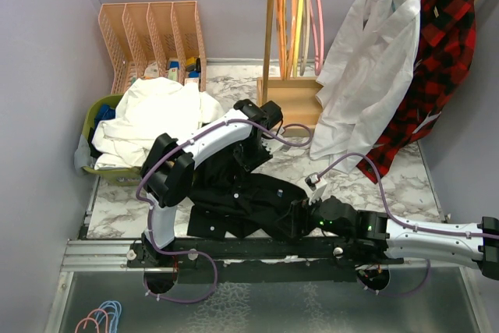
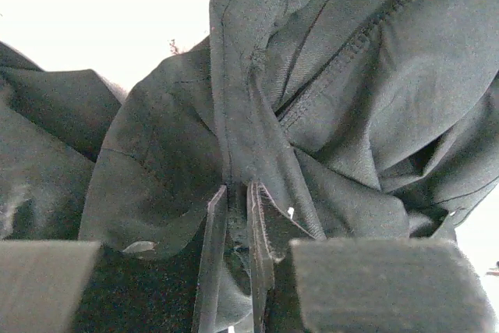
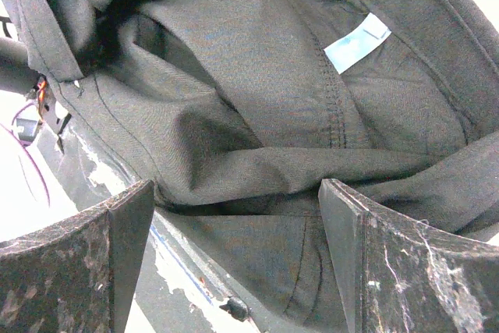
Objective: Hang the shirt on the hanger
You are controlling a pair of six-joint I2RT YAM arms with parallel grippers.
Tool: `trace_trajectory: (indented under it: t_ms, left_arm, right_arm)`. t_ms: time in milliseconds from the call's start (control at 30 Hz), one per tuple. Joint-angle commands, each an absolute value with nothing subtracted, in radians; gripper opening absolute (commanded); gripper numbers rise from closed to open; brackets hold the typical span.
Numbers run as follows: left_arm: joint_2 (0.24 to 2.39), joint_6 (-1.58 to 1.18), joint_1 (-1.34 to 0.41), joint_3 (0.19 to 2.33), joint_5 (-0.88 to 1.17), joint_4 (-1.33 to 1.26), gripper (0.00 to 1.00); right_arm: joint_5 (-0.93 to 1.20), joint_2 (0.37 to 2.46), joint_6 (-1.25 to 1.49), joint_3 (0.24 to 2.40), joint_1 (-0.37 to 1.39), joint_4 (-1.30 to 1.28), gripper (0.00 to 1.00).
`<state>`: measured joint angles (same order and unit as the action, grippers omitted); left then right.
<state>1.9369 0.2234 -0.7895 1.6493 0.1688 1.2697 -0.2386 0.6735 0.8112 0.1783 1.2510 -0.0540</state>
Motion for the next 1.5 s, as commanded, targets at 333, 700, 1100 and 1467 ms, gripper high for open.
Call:
trace_trajectory:
  t_ms: [333,700,1100,1467]
  left_arm:
    - [1.842,0.266,-0.796,1.931,0.180,1.310,0.00]
    - [1.704,0.264,-0.797,1.801,0.179,1.271,0.00]
    - [1.625,0.265,-0.779,1.680,0.200,1.249,0.00]
    - [1.575,0.265,-0.765,1.682,0.203,1.249,0.00]
  right_arm:
    - [-0.442,0.540,0.582,0.408,1.257,-0.176,0.96]
    - [-0.768,0.531,0.293,0.773,1.258,-0.119,0.99]
    - [-0.988,0.917,-0.552,1.338,1.257,0.410,0.77]
    - [-0.183,1.421,0.173,1.872,0.465,-0.277,0.85]
